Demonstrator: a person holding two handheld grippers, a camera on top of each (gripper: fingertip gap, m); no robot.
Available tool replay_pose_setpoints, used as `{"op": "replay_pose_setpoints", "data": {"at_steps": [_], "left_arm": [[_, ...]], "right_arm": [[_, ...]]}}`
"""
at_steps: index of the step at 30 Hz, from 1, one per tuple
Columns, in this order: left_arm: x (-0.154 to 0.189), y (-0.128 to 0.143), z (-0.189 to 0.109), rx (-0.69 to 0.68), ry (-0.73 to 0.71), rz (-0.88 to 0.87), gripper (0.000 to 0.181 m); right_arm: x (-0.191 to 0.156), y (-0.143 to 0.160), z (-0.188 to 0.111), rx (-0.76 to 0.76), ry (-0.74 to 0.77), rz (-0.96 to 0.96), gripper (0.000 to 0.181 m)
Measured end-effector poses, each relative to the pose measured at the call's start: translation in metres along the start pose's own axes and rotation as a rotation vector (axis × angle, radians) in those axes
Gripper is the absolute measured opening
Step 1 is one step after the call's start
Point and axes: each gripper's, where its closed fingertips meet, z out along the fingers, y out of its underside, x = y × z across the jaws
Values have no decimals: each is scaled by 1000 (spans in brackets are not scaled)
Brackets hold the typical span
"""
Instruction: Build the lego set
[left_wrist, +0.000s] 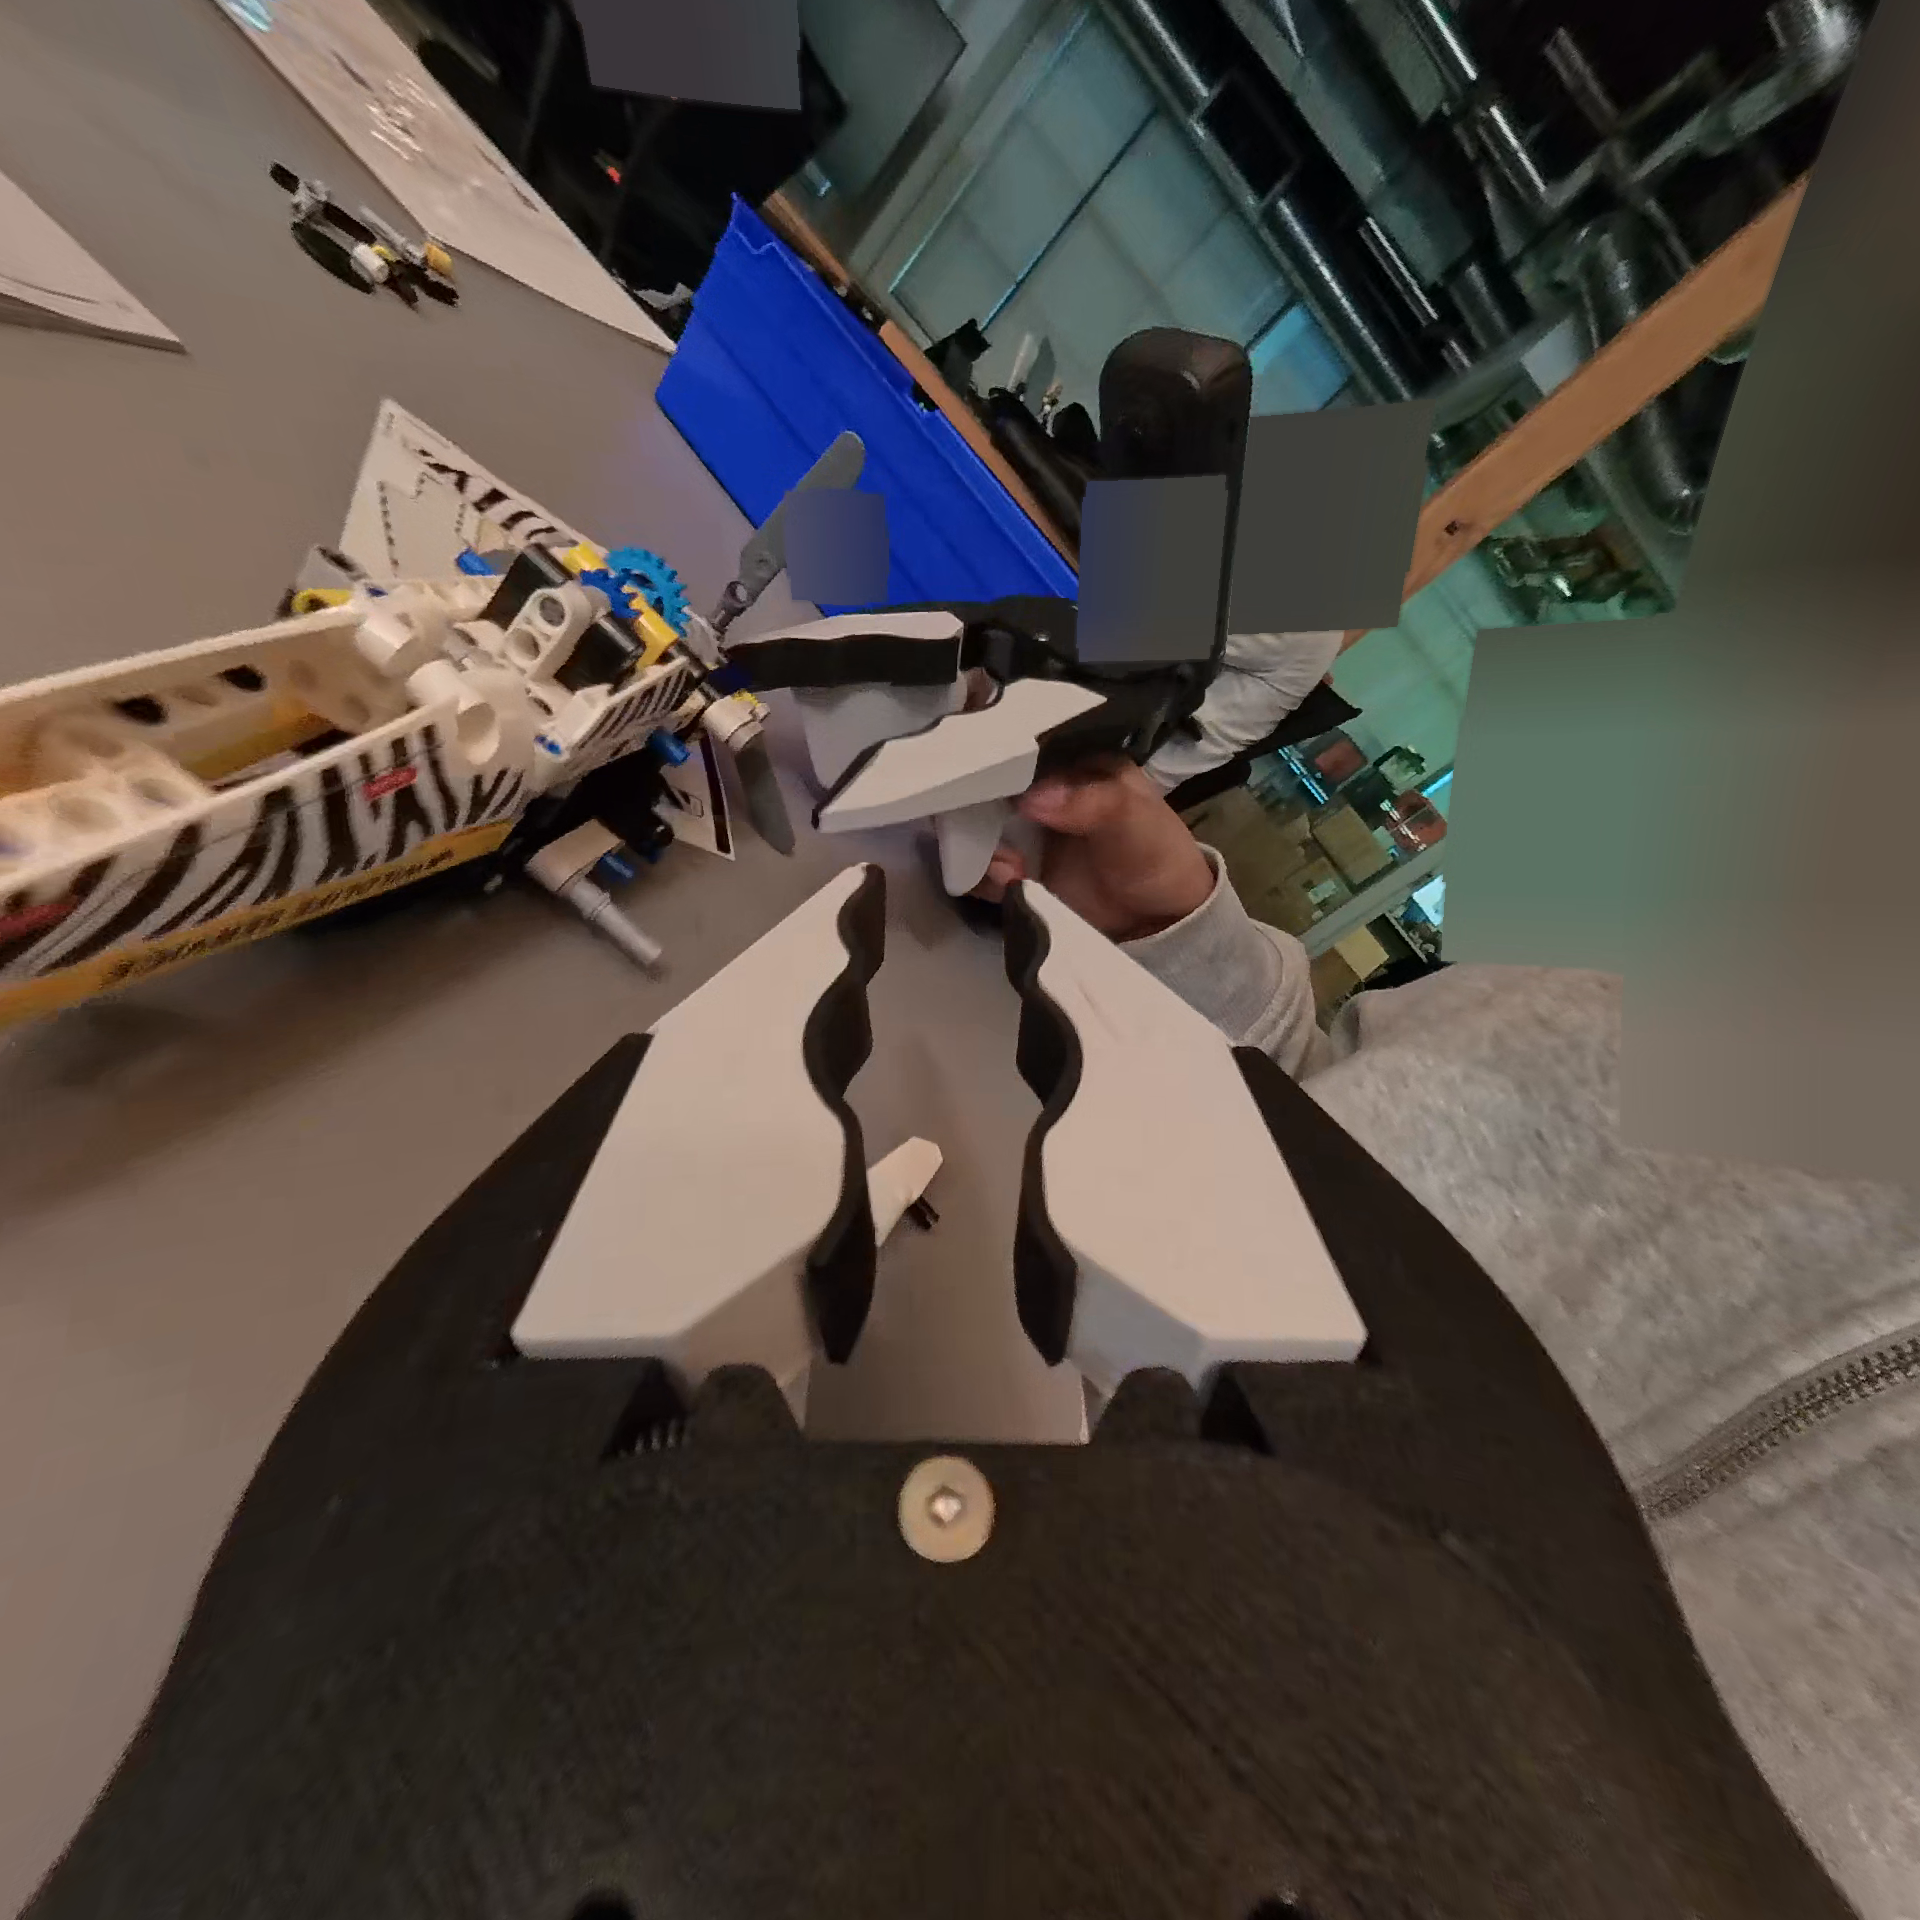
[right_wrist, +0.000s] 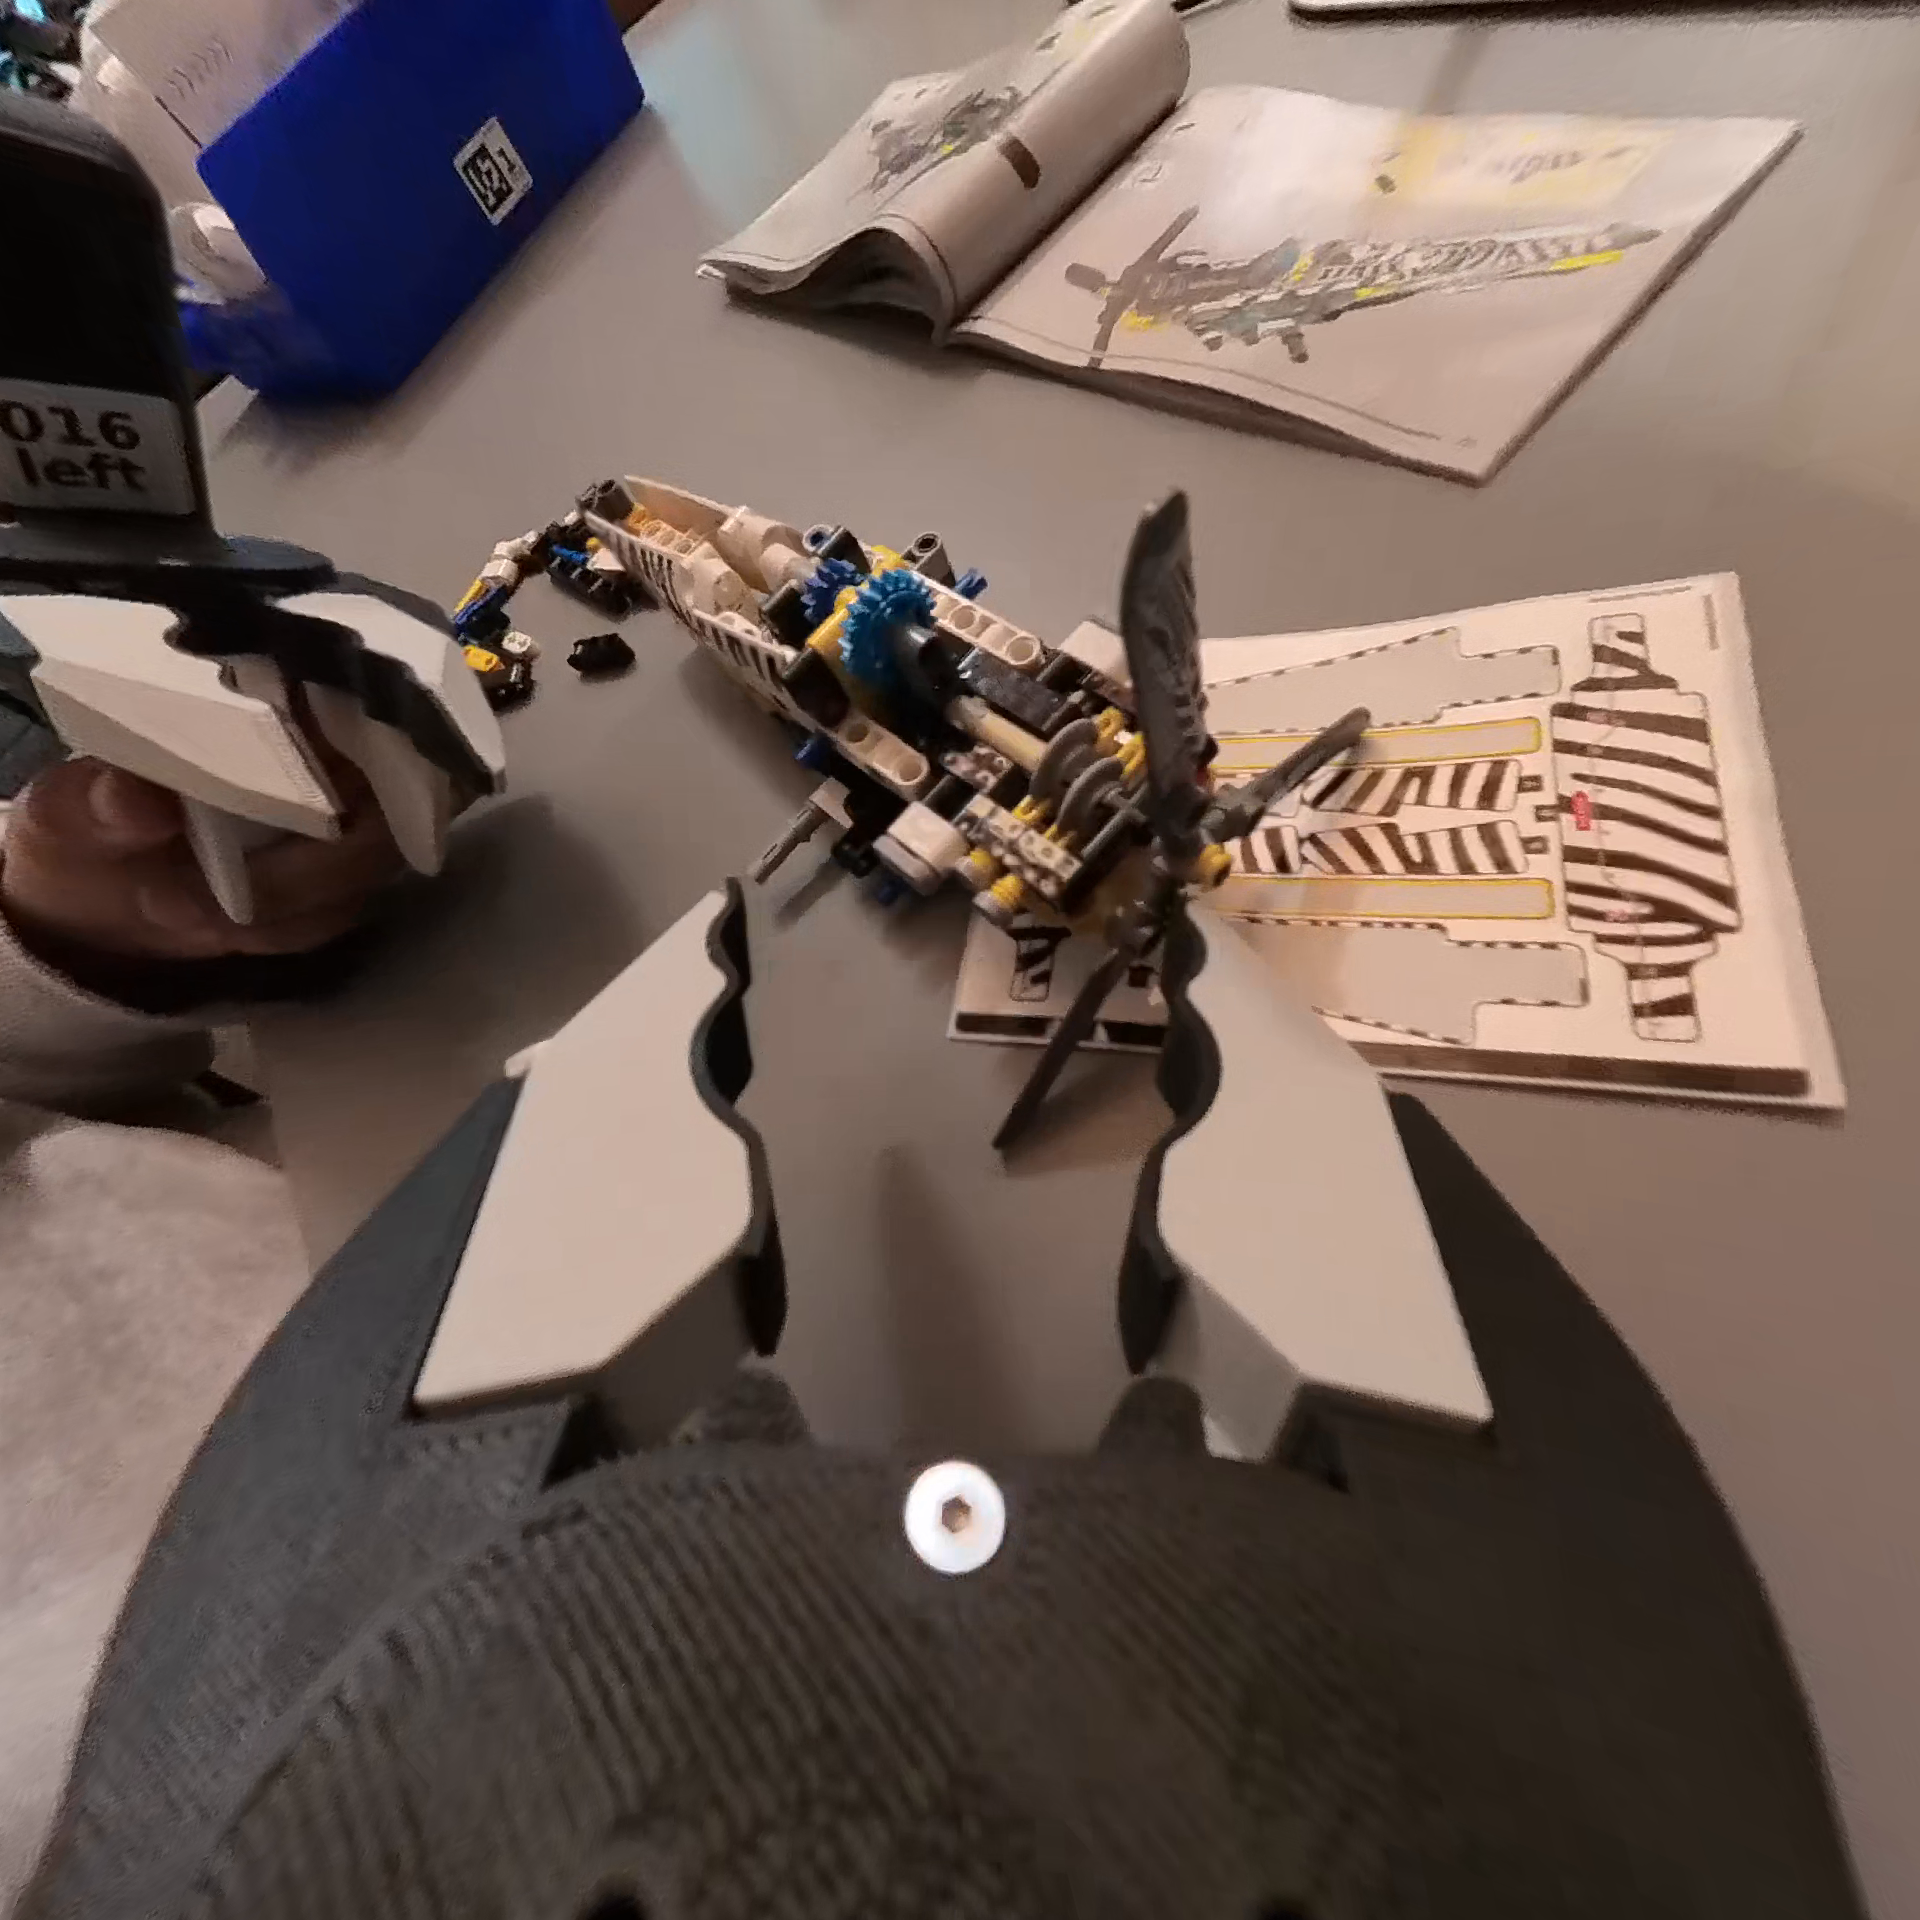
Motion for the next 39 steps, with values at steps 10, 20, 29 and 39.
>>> {"op": "replay_pose_setpoints", "data": {"at_steps": [10, 20, 29, 39], "left_arm": [[0, -4, 4, 11, 23, -1, 20], [0, -4, 4, 15, 13, 3, 20], [-2, -4, 5, 10, -2, 3, 21], [-2, -5, 4, 20, -11, 13, 21]], "right_arm": [[22, -5, -15, -58, 101, -173, 68], [106, -11, 5, -168, 375, -172, 70], [108, 13, -41, -203, 600, -113, 36], [49, 64, -79, -187, 519, 70, 35]]}}
